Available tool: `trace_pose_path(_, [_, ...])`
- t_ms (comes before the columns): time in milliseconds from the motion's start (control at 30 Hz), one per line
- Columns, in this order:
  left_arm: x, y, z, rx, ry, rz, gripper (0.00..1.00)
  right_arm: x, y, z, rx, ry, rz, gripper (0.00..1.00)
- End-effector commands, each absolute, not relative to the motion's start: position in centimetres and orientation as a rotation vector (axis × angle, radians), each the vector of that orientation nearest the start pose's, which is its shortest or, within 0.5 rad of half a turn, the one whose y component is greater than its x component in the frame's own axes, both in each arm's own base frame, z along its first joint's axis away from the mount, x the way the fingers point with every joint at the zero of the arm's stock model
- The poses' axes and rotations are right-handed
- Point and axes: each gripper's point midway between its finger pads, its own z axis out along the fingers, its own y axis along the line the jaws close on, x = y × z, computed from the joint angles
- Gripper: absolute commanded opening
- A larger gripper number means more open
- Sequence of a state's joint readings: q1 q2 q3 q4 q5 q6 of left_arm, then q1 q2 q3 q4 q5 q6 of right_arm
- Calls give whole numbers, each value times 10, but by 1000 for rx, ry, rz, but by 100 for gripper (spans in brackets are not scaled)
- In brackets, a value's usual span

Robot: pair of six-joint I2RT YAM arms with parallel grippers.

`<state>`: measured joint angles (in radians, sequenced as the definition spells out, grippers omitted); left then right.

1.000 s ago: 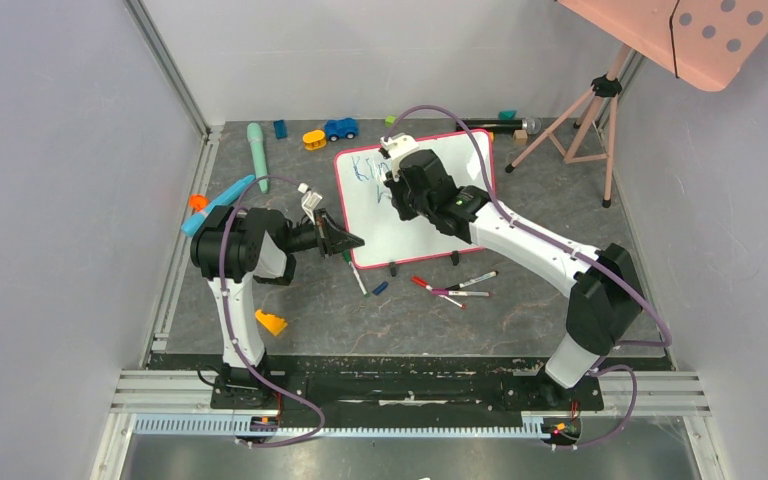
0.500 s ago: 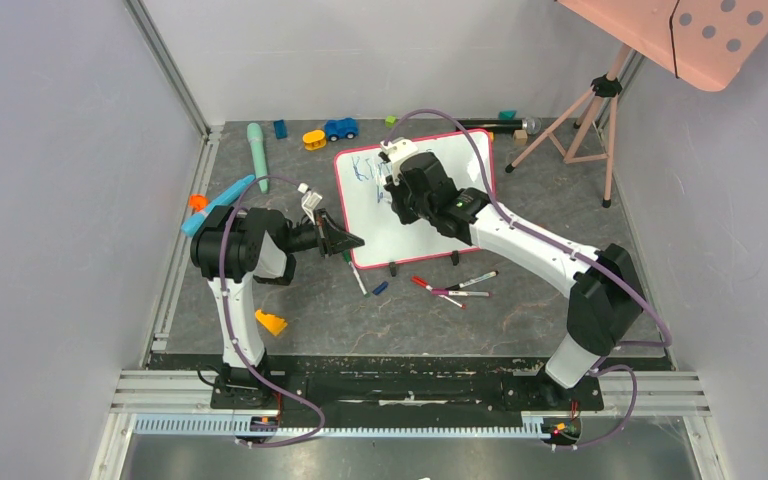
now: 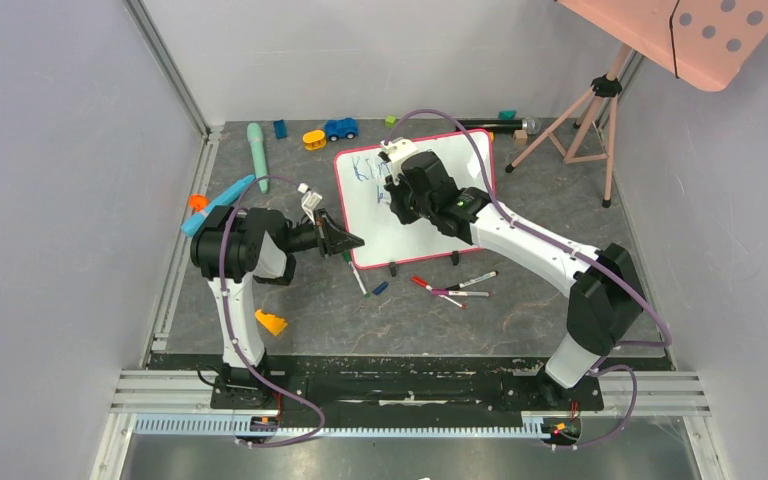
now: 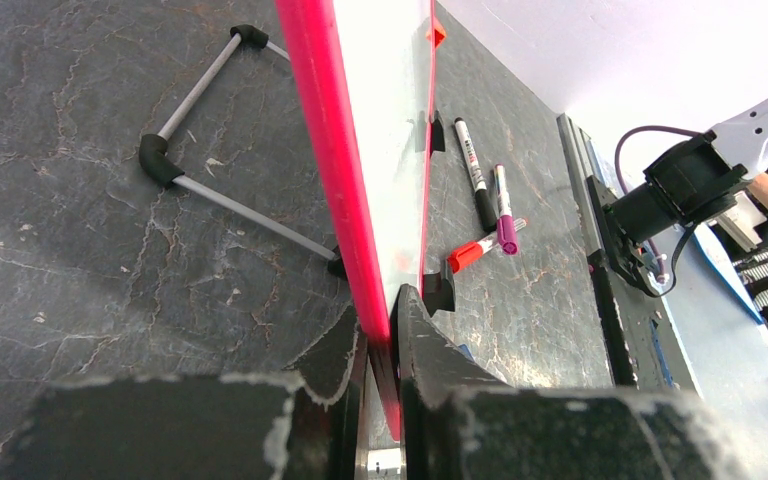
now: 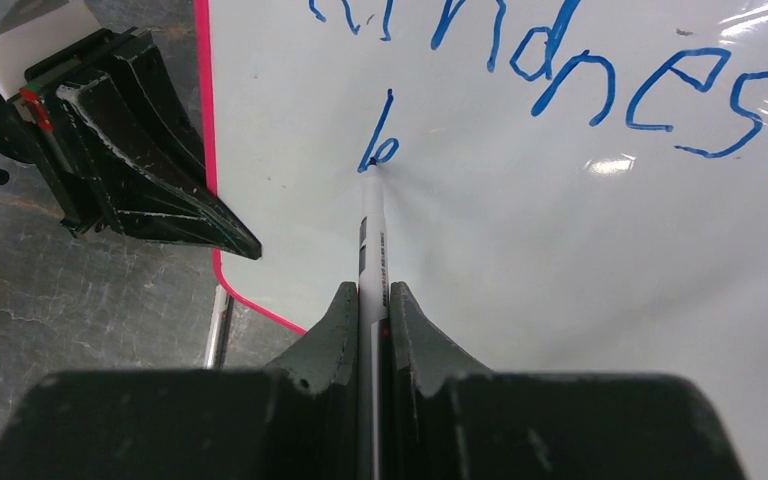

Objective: Write a sentence on the whiteboard

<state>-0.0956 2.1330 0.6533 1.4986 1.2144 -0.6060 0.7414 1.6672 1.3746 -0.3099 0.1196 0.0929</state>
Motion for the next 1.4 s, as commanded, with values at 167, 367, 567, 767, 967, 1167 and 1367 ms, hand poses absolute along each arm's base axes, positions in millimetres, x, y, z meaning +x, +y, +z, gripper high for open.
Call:
trace_pose_path(167, [347,-200,59,736,1548,-1288,3,370,309,195,-611,2070,352,0])
trace_pose_path(367, [347,-200,59,735,1548,-1289,3,369,305,195,-610,2078,341,0])
trace_pose_path(567, [348,-200,59,732,1550,-1290,3,360,309,223,-630,2005,439,0])
trace_pose_path(767, [349,-200,59,728,1550,-1287,3,358,292,235,-580,1973,408,0])
trace_pose_path(967, [349,-200,60,732,1547,-1286,3,366,290,224,-568,2003,372,0])
trace_pose_path(1167, [348,-200,59,730,1550,-1289,3,372,297,220,-579,2010,378,0])
trace_pose_path(1367, [348,-200,59,728,1552,-1291,3,372,301,218,-591,2010,393,0])
